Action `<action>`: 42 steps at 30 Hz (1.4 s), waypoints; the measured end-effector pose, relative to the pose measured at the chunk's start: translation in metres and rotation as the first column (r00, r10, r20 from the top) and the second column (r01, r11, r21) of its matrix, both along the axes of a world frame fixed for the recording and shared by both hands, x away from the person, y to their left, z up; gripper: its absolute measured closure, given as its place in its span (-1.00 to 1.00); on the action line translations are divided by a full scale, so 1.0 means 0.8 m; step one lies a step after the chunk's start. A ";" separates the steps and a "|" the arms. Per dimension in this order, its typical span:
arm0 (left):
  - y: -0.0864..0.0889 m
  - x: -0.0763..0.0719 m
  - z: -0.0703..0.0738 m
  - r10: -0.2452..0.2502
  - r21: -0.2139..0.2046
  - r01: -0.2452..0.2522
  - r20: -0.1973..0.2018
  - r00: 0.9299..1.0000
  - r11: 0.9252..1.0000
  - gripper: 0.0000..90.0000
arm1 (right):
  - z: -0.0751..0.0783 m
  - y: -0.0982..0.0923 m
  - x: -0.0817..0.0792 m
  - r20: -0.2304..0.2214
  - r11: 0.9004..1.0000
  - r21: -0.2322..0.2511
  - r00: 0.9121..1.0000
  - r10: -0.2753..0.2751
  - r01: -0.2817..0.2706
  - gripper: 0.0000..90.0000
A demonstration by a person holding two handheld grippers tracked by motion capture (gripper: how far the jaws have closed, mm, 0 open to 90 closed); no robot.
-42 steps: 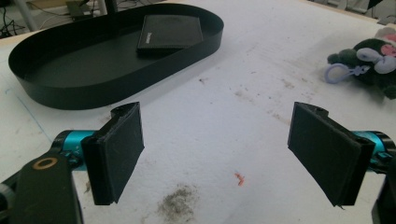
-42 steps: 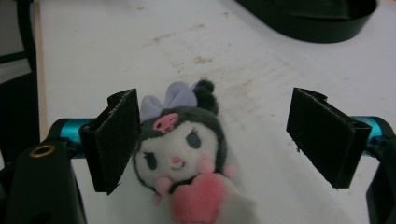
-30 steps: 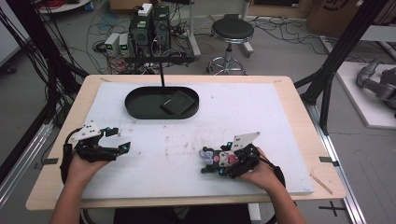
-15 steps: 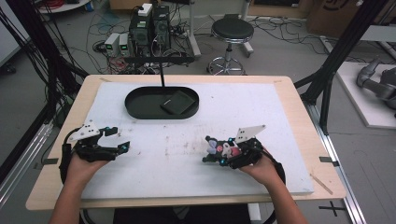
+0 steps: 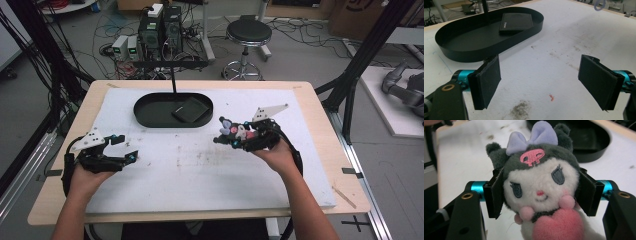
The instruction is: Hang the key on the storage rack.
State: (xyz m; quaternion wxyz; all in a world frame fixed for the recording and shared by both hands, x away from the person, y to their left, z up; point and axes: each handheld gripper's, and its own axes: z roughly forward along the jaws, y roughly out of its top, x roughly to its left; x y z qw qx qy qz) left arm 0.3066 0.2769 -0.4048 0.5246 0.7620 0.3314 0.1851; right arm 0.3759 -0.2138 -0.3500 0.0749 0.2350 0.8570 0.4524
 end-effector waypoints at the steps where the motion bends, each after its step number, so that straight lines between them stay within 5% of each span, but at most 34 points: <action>1: 0.000 0.000 0.000 0.000 -0.003 0.000 0.000 1.000 1.000 -0.59 | 0.011 0.003 0.009 0.000 1.000 0.001 1.000 -0.016 0.016 -0.27; 21: 0.001 -0.001 0.003 0.001 0.005 -0.001 0.003 1.000 1.000 -0.59 | 0.081 0.046 0.095 -0.012 0.991 0.011 0.991 -0.136 0.136 -0.27; 42: 0.006 -0.003 0.006 0.014 0.002 -0.014 0.012 1.000 1.000 -0.59 | 0.113 0.094 0.151 -0.017 0.983 -0.023 0.983 -0.182 0.182 -0.28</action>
